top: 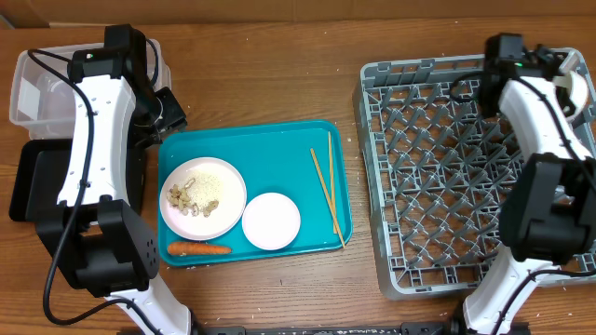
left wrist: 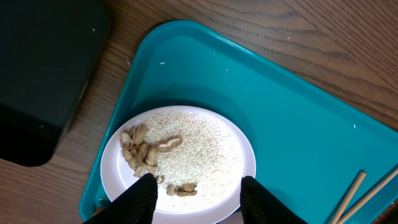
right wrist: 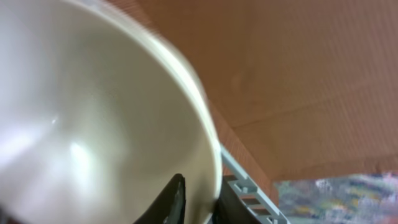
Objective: Sort waste into correct bins and load items into the dishwasher
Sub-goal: 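Carry the bowl into the dish rack and release it, then grasp the second white bowl on the tray with the right gripper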
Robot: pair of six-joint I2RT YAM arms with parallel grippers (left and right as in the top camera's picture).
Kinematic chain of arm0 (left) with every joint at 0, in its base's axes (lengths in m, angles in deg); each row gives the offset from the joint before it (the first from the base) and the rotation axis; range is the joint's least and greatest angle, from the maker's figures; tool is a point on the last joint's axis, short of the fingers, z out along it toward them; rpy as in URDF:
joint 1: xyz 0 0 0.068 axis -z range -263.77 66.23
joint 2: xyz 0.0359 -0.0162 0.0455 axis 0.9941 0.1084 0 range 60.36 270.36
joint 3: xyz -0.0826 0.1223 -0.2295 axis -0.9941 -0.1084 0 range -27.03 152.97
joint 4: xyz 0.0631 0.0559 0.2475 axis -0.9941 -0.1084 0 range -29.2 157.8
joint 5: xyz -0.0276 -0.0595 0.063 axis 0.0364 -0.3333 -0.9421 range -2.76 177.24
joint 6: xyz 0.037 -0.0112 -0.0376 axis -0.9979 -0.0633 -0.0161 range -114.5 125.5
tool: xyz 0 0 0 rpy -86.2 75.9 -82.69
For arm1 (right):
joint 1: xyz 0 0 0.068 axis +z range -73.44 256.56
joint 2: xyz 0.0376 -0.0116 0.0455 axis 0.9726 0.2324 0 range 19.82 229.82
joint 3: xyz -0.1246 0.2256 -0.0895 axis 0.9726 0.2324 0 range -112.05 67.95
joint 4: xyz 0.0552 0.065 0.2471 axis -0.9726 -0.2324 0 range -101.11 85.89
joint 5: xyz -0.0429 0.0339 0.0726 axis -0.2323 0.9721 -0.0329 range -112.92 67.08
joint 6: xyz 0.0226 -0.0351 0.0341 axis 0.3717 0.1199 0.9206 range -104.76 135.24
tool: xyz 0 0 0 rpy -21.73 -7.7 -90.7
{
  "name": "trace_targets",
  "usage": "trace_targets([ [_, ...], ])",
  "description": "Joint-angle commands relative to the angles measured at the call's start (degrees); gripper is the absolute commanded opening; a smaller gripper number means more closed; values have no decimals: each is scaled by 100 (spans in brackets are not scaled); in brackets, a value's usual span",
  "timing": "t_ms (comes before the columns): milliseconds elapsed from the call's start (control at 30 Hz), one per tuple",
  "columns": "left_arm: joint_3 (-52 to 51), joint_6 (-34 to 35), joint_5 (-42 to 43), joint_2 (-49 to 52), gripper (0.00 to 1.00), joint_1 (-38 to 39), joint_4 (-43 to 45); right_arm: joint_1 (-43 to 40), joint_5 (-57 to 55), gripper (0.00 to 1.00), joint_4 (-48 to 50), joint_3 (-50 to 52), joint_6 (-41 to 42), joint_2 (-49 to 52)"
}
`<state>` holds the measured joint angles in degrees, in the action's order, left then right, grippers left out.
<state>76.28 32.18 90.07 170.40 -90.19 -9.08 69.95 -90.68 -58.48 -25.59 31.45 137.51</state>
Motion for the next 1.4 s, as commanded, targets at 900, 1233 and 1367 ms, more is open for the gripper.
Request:
trace_targets([
  [900, 37, -271, -48, -216, 56, 7, -61, 1585, 6957, 86, -1515, -920, -197, -1668],
  [1233, 37, -271, -46, -216, 61, 7, 17, 3056, 8413, 84, -1982, -638, -455, -1467],
  [1367, 35, -271, -44, -216, 61, 7, 15, 3762, 8415, 84, -1705, -160, -439, -1239],
])
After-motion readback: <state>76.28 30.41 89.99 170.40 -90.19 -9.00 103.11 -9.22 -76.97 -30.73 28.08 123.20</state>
